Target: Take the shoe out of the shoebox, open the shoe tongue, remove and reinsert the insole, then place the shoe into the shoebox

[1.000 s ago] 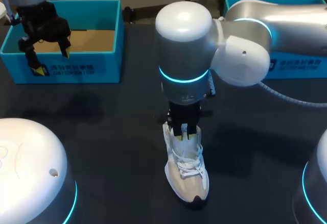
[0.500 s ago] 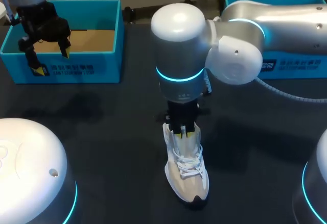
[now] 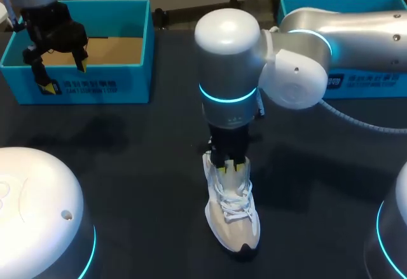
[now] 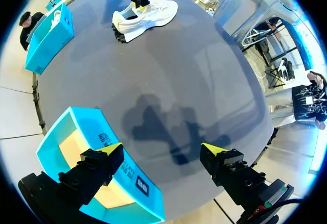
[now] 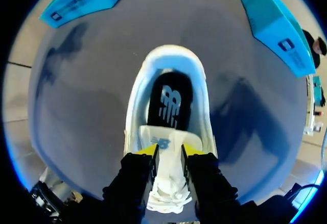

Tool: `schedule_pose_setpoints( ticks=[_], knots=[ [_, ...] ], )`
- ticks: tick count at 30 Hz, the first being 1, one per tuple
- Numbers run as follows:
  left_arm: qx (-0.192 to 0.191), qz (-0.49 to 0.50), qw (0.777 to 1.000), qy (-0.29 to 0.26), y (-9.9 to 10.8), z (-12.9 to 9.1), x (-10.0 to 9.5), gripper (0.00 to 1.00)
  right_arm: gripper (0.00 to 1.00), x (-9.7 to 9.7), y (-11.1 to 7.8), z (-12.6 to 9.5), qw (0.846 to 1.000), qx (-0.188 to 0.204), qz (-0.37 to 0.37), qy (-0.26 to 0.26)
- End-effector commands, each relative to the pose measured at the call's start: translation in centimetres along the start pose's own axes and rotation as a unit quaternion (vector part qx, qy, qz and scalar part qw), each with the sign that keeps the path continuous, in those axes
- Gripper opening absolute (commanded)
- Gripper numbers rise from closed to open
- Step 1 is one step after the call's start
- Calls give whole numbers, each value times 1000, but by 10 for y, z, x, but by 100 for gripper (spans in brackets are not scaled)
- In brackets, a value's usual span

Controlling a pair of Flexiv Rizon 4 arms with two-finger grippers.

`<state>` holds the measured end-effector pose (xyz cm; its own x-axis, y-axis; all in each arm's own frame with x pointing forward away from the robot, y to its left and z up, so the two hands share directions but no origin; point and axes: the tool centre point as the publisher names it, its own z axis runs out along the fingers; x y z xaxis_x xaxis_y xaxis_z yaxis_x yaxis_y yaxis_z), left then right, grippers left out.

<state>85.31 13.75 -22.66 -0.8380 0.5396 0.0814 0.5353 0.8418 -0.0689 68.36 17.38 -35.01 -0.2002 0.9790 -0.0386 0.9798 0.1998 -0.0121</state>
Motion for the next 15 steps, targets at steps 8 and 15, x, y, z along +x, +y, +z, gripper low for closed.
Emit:
schedule_pose_setpoints(
  ticks=[8,15],
  knots=[
    [-1,0,1000,0,0,0,0,100,46,-1,1,-68,971,-64,-230,22],
    [-1,0,1000,0,0,0,0,100,100,-12,11,-83,922,-80,-374,51]
  ],
)
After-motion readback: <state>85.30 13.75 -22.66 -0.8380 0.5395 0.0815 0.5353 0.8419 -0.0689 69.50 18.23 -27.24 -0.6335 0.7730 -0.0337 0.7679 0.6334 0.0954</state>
